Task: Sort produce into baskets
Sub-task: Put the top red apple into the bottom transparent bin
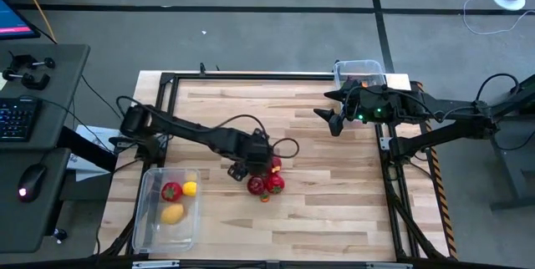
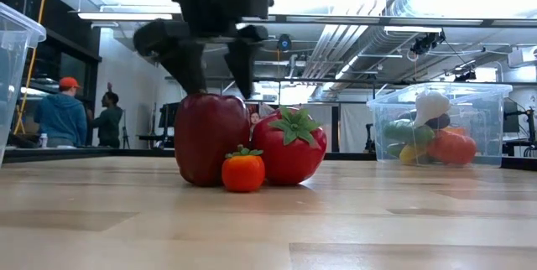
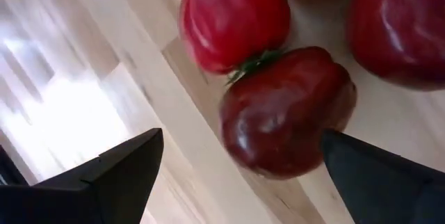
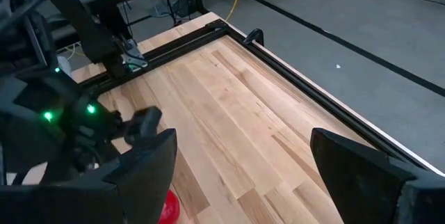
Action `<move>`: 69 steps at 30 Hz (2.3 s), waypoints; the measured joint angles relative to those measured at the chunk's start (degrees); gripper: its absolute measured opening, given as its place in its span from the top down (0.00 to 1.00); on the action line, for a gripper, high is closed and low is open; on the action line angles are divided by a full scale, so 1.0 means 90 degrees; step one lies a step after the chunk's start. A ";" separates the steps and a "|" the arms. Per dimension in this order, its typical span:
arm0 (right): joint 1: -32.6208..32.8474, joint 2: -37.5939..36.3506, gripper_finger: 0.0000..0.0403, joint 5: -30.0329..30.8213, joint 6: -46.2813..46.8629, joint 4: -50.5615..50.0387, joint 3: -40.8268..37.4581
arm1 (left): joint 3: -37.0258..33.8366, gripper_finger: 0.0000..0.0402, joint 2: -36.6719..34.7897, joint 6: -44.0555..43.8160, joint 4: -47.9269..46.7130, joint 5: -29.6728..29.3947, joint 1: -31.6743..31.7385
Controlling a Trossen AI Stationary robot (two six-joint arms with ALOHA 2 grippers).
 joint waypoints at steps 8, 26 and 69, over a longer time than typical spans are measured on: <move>0.0000 0.0000 0.20 0.0000 0.0093 -0.0049 0.0000 | -0.0001 0.07 0.0297 0.1079 0.0133 0.0545 0.0081; 0.0000 0.0000 0.20 0.0000 0.0316 -0.0049 0.0000 | 0.0012 0.07 0.0967 0.1703 0.0299 0.0873 0.0539; 0.0000 0.0000 0.20 -0.0304 0.0114 -0.0187 0.0000 | -0.0025 0.18 -0.3939 -1.0876 -0.4026 0.1355 -0.3914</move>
